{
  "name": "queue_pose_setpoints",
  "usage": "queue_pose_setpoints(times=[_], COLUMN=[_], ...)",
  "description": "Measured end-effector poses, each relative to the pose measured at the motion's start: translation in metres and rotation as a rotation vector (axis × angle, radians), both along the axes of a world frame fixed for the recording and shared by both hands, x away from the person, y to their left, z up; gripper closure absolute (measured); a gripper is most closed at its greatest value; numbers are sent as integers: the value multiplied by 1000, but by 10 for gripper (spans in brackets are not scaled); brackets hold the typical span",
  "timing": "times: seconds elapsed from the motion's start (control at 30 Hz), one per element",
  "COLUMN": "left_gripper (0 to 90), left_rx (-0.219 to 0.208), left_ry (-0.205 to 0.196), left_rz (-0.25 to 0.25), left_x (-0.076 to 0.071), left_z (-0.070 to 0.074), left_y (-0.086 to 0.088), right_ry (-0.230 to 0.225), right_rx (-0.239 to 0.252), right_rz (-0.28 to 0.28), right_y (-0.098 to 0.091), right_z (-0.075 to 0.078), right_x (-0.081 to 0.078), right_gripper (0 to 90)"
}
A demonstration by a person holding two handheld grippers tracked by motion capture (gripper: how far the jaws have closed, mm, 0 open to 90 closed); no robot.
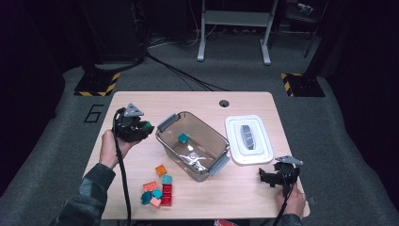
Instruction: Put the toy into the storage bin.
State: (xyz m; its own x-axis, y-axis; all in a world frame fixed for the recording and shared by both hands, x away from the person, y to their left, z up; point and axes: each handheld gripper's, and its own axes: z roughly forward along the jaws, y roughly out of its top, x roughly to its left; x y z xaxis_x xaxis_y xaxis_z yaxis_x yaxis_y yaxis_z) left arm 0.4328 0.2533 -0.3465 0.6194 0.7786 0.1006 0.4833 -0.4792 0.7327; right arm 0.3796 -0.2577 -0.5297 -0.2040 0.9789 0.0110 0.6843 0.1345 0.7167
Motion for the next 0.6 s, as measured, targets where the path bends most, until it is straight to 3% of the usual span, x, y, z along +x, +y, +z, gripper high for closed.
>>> queue_pose_setpoints(times=[0.3,0.6], left_gripper=[666,666], left_rx=[-3,-6], left_ry=[1,22], left_rz=[-31,-52], left_x=[12,23], left_z=[3,-7], left_y=[-23,-43], right_ry=[0,0], right_rx=[0,0], right_rz=[0,0], right_y=[0,0], right_z=[0,0], right_x=[0,0], right_gripper=[0,0])
